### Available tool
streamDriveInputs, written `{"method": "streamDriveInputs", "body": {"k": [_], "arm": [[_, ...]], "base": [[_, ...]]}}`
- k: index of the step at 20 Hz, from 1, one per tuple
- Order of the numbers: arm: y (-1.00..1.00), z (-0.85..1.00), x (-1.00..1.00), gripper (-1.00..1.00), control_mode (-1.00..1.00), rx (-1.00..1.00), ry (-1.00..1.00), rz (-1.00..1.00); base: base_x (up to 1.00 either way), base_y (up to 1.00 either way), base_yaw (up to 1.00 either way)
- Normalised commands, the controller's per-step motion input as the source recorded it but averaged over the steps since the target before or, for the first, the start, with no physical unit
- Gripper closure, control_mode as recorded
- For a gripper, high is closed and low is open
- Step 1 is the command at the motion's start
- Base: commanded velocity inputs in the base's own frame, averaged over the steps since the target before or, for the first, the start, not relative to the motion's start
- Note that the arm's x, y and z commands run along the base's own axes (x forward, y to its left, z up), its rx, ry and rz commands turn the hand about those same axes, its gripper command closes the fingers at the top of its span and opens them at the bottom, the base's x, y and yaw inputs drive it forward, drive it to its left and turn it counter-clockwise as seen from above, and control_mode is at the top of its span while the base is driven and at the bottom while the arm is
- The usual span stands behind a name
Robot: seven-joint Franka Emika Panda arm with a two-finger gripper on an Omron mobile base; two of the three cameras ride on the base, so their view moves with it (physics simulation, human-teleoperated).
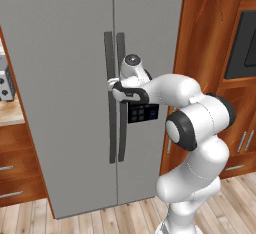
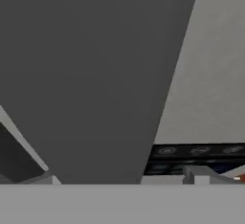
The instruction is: Store the hot dog in the freezer for long-term storage. Close the freezer door after placing the cooked food.
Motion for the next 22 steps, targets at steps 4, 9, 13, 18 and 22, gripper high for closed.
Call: {"method": "streamDriveInputs", "body": {"k": [4, 9, 13, 18, 22], "arm": [[0.0, 0.01, 0.51, -1.0, -1.0, 0.0, -0.44, -0.01], [-0.02, 0.11, 0.39, -1.0, -1.0, 0.03, -0.48, 0.0], [-0.01, 0.26, 0.0, -1.0, -1.0, 0.03, -0.31, 0.0], [-0.03, 0.34, 0.07, -1.0, -1.0, 0.08, -0.19, 0.0], [-0.05, 0.32, 0.05, -1.0, -1.0, 0.11, -0.21, 0.01]], "base": [[0.0, 0.0, 0.0], [0.0, 0.0, 0.0], [0.0, 0.0, 0.0], [0.0, 0.0, 0.0], [0.0, 0.0, 0.0]]}}
